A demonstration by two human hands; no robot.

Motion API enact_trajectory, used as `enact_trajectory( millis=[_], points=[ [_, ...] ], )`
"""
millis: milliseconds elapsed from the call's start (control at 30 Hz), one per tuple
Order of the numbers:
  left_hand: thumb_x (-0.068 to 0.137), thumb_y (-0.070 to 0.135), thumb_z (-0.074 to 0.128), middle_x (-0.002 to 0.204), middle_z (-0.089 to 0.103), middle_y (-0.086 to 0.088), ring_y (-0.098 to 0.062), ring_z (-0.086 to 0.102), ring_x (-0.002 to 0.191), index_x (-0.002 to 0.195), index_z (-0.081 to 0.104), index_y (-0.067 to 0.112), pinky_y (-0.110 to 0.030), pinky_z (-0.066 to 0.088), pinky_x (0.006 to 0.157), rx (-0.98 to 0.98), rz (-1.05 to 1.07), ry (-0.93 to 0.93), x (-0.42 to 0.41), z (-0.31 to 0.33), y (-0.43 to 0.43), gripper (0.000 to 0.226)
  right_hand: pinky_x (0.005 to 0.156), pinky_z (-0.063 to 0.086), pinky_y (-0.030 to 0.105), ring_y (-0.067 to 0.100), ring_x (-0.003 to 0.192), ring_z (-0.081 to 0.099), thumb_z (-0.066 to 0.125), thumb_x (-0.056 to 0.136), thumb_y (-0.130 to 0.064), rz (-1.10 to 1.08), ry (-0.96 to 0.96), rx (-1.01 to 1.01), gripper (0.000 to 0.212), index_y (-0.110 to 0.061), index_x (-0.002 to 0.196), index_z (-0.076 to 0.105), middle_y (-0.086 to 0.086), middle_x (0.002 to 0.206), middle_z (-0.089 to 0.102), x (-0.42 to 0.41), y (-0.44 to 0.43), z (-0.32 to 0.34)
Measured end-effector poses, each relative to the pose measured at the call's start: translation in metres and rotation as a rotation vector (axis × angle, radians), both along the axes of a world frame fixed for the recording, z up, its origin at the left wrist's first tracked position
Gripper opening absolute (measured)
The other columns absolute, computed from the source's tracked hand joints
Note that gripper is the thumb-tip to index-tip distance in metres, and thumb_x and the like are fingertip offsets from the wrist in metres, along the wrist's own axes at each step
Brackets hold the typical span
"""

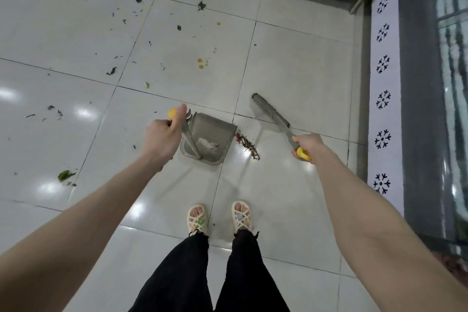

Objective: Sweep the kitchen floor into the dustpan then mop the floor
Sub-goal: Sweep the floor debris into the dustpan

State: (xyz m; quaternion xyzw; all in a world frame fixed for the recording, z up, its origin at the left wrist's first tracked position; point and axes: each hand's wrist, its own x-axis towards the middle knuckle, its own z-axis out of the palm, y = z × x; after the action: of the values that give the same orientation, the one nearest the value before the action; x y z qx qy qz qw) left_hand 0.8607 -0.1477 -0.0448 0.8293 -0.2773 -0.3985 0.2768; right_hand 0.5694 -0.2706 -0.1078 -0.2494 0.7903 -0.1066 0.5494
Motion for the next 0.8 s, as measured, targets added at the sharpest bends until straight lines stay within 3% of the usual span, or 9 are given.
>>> enact_trajectory(
  millis=[100,200,400,567,667,800],
  points=[
    [0.06,0.088,0.033,0.065,0.043,-0.013,-0.025,0.045,0.054,0.071,0.052,0.009,-0.035,0.04,0.053,-0.007,0.053,0.004,-0.009,0.001,-0.007,0.082,0.032,0.048,0.022,0.028,0.083,0.052,0.057,0.092,-0.001,0.043,0.018,0.002,0.009,-0.002,0.099,0.051,0.014,0.107,0.048,-0.004,-0.021,-0.005],
    [0.069,0.084,0.037,0.066,0.041,-0.013,-0.024,0.043,0.054,0.073,0.051,0.009,-0.034,0.037,0.051,-0.016,0.124,0.004,-0.019,-0.005,-0.013,0.076,0.031,0.047,0.022,0.023,0.064,0.05,0.057,0.091,-0.001,0.126,0.033,0.017,0.009,-0.002,0.098,0.051,0.015,0.104,0.049,-0.008,-0.045,-0.011],
    [0.077,0.081,0.032,0.065,0.043,-0.012,-0.024,0.045,0.053,0.073,0.057,0.005,-0.035,0.039,0.054,0.034,0.199,-0.089,-0.038,-0.014,-0.016,0.08,0.029,0.041,0.017,0.024,0.055,0.047,0.054,0.091,0.003,0.299,0.044,0.074,0.014,-0.003,0.104,0.052,0.016,0.104,0.048,-0.007,-0.07,-0.027],
    [0.085,0.074,0.034,0.067,0.042,-0.012,-0.023,0.044,0.056,0.074,0.055,0.011,-0.035,0.038,0.055,0.024,0.225,-0.099,-0.047,-0.014,-0.009,0.068,0.03,0.04,0.016,0.019,0.029,0.049,0.049,0.091,0.004,0.413,0.048,0.108,0.012,0.0,0.103,0.05,0.017,0.098,0.049,-0.011,-0.055,-0.032],
    [0.086,0.073,0.034,0.067,0.043,-0.012,-0.024,0.045,0.053,0.075,0.055,0.009,-0.034,0.039,0.056,0.041,0.219,-0.102,-0.051,-0.013,0.0,0.068,0.03,0.041,0.016,0.02,0.045,0.049,0.05,0.092,0.001,0.474,0.069,0.139,0.009,0.0,0.102,0.05,0.016,0.089,0.049,-0.014,-0.041,-0.03],
    [0.075,0.08,0.034,0.067,0.042,-0.012,-0.023,0.044,0.055,0.074,0.055,0.01,-0.035,0.038,0.056,0.011,0.228,-0.059,-0.056,-0.014,0.03,0.073,0.032,0.042,0.018,0.022,0.054,0.046,0.048,0.092,0.0,0.508,0.072,0.164,0.001,0.0,0.093,0.048,0.017,0.096,0.047,-0.021,-0.004,-0.031]
  ],
)
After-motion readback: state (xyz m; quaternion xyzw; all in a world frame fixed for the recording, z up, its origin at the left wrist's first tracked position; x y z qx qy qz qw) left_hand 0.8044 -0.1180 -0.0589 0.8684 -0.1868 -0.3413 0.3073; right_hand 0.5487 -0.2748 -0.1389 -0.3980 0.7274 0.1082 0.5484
